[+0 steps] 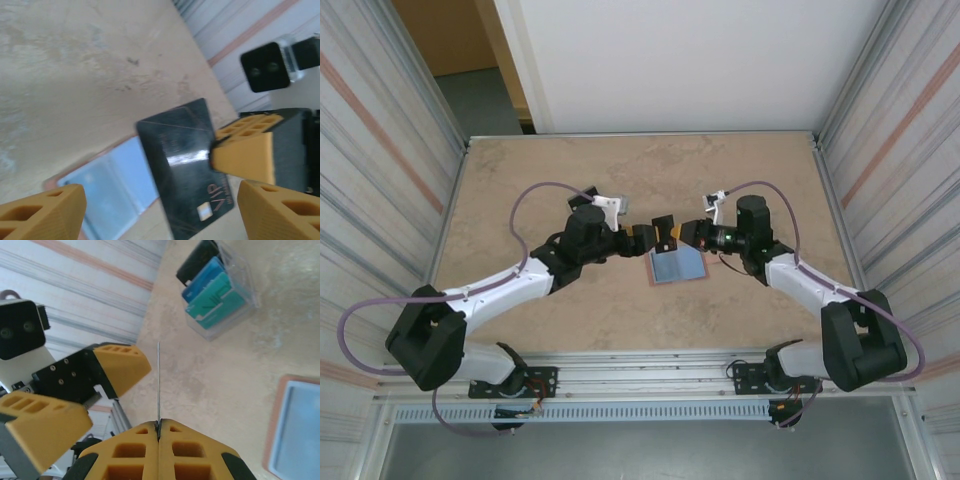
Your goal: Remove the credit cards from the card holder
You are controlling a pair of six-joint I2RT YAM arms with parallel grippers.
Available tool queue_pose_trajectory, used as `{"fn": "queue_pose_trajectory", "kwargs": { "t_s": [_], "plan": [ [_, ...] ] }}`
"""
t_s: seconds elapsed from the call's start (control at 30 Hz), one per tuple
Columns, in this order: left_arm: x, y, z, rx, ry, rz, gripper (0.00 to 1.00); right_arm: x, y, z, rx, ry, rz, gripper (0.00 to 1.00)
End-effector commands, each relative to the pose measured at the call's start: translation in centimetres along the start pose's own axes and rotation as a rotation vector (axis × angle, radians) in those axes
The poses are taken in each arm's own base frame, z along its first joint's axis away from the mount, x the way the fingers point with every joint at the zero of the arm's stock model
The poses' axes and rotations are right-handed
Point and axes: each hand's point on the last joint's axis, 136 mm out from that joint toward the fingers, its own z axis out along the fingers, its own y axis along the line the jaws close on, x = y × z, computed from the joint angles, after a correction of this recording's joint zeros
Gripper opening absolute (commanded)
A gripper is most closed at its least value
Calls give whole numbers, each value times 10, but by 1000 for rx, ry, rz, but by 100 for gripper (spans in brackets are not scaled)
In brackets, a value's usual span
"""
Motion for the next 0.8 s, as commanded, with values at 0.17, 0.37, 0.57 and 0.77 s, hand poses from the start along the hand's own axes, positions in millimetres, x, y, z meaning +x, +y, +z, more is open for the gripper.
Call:
{"fn": "queue_pose_trajectory", "kwargs": {
  "t_s": [0.17, 0.37, 0.57, 0.77],
  "plan": [
    [-8, -13, -3, 162, -29, -86, 73, -19, 48, 10, -132, -12, -56, 2],
    [-12, -22, -4, 210, -34, -72, 60, -16, 54, 16, -150, 4, -57, 2],
    [-16, -31, -8, 248, -45, -44, 19, -11, 61, 24, -176, 27, -59, 2],
    [-21, -31, -20, 199, -44, 37, 0, -3, 57, 28, -151, 47, -59, 14]
  ]
}}
